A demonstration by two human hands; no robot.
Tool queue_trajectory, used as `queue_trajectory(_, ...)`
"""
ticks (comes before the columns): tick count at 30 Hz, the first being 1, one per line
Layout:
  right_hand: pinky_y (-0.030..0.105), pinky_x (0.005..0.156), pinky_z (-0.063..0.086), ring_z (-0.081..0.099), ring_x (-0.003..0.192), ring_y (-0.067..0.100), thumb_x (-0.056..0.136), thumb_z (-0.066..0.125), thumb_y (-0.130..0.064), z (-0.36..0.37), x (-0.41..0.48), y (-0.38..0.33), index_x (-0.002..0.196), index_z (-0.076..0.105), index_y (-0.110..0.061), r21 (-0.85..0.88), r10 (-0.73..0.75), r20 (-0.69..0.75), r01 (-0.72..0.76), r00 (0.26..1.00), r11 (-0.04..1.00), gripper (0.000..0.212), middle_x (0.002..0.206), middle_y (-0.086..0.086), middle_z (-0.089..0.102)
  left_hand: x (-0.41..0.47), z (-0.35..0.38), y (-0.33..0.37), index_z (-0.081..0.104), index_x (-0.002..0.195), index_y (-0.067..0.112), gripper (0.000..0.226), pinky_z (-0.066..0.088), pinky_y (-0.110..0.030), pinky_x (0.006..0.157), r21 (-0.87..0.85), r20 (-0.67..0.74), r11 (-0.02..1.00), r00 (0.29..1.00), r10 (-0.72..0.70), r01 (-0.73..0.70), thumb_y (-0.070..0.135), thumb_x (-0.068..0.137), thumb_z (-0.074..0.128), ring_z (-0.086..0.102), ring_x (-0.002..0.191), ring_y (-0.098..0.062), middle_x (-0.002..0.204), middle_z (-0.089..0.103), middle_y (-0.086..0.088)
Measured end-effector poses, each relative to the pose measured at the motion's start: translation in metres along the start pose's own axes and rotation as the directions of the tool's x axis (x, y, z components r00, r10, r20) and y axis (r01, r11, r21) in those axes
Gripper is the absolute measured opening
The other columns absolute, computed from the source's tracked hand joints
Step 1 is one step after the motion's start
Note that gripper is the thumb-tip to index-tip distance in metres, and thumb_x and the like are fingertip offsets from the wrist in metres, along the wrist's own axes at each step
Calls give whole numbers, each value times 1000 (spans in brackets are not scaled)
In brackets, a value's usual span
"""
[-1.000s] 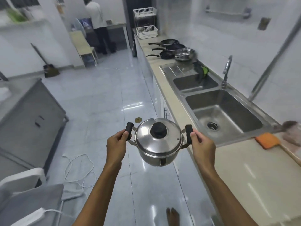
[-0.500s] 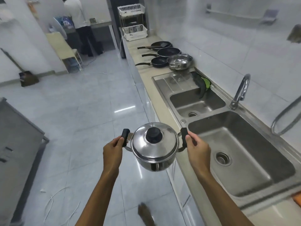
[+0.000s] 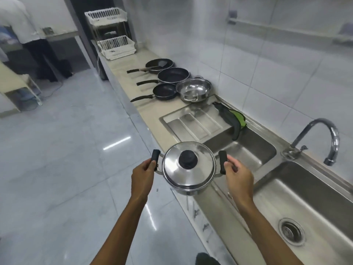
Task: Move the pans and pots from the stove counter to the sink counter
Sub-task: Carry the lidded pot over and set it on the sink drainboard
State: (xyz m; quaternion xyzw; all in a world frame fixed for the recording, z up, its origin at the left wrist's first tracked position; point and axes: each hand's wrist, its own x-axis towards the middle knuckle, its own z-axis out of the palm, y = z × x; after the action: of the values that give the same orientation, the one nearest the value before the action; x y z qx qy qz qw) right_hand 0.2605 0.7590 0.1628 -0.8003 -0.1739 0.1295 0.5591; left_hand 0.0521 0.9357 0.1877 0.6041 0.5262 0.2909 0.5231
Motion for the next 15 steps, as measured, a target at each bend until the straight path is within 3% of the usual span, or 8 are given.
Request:
queue_trajectory(2,19,79,56,72,103,16,102,60,-21,23,29,-6,137,66,-17,-26,0,-42,-1,999,1000,35,119,3,76,48,9,13,74,114,21,23,45,-21,69,32,45,999,999,12,-13,25,98,57,69,94,-20,95,76,1)
queue_trajectory(7,36,90,59,70,100,17,102,62,-24,82,115,-13,136,66,-21,-26,61,-139,-65,988,998,34,125,3,75,168,39,36,76,112,21,26,46,-22,69,94,148,994,988,45,-59,24,95,57,69,94,-24,94,76,2)
queue_trajectory(10,15,82,50,69,103,12,102,62,-19,123,172,-11,135,67,-16,-13,81,-185,-84,979,996,34,125,4,75,242,60,47,76,102,24,22,47,-25,72,129,193,990,981,34,-59,21,93,56,69,97,-26,92,76,2)
queue_trajectory(12,12,85,48,70,109,14,102,61,-15,147,201,-15,136,67,-12,-30,115,-194,-123,974,992,35,128,6,74,285,73,52,76,101,25,22,47,-25,73,164,217,985,976,17,-53,19,93,56,68,98,-25,91,75,3)
queue_trajectory(15,23,99,52,68,118,15,102,63,-12,175,237,-19,138,65,-12,-28,165,-209,-175,964,984,37,133,4,72,346,91,63,76,107,23,26,50,-31,75,201,271,978,963,3,-59,17,91,56,68,98,-27,95,75,0)
